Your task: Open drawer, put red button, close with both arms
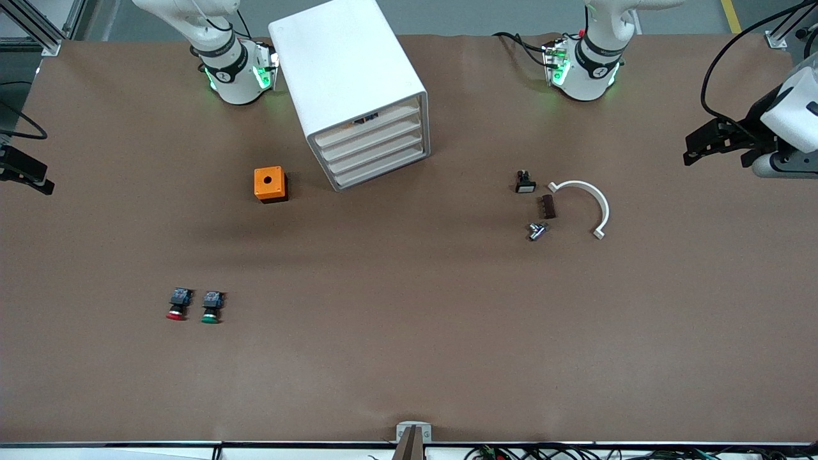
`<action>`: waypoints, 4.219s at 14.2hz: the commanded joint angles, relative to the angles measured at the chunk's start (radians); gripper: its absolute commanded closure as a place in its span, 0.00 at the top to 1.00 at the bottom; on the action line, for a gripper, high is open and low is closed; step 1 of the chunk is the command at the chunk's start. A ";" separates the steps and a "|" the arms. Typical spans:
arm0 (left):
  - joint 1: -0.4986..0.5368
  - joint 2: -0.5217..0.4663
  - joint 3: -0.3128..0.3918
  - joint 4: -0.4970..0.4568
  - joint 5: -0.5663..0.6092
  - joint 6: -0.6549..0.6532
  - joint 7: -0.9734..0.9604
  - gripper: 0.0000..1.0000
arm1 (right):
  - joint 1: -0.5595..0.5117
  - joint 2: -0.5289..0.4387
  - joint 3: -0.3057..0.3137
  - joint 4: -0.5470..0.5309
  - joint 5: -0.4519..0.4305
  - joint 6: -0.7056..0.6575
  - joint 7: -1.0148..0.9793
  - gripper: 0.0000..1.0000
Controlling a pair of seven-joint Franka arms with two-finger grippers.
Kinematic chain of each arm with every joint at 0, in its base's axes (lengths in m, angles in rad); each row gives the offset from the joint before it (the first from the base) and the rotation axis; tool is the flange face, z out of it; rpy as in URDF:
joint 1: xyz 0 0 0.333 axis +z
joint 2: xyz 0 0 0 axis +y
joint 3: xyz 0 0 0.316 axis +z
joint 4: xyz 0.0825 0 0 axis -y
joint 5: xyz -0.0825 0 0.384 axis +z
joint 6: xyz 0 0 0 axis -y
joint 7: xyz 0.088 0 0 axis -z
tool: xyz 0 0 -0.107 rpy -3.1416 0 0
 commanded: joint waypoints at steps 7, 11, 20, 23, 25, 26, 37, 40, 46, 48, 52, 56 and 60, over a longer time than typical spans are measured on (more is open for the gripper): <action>0.017 0.007 -0.008 0.021 0.008 -0.022 0.000 1.00 | -0.013 -0.007 0.016 -0.001 -0.002 -0.006 0.011 1.00; 0.017 0.009 -0.008 0.016 0.008 -0.027 -0.005 1.00 | -0.012 -0.008 0.016 -0.001 0.028 -0.008 0.014 1.00; 0.001 0.093 -0.009 0.012 0.001 -0.027 -0.011 1.00 | 0.010 0.007 0.016 -0.031 0.069 0.031 0.082 1.00; -0.034 0.148 -0.020 0.018 -0.026 -0.044 -0.072 1.00 | 0.028 0.022 0.016 -0.090 0.058 0.110 0.082 1.00; -0.083 0.190 -0.026 0.022 -0.031 -0.051 -0.237 1.00 | 0.036 0.045 0.016 -0.106 0.055 0.124 0.082 1.00; -0.109 0.210 -0.027 0.028 -0.040 -0.051 -0.315 1.00 | 0.036 0.059 0.016 -0.107 0.055 0.133 0.083 1.00; -0.247 0.530 -0.084 0.121 -0.626 -0.082 -1.223 1.00 | 0.036 0.247 0.016 -0.225 0.056 0.379 0.083 1.00; -0.244 0.598 -0.168 0.120 -0.676 -0.082 -1.427 1.00 | 0.036 0.336 0.016 -0.228 0.059 0.446 0.083 1.00; -0.235 0.730 -0.268 0.122 -0.792 -0.029 -1.762 1.00 | 0.028 0.478 0.017 -0.242 0.085 0.650 0.088 1.00; -0.235 0.777 -0.271 0.122 -0.815 -0.002 -1.891 1.00 | 0.025 0.513 0.016 -0.242 0.119 0.690 0.100 1.00; -0.235 0.842 -0.288 0.120 -0.839 0.018 -2.023 1.00 | 0.010 0.588 0.016 -0.242 0.133 0.784 0.101 1.00; -0.241 0.889 -0.313 0.116 -0.899 0.021 -2.072 0.84 | 0.007 0.607 0.016 -0.240 0.170 0.805 0.100 1.00; -0.252 0.932 -0.345 0.111 -0.921 0.021 -2.108 0.63 | 0.007 0.617 0.016 -0.242 0.171 0.838 0.100 0.84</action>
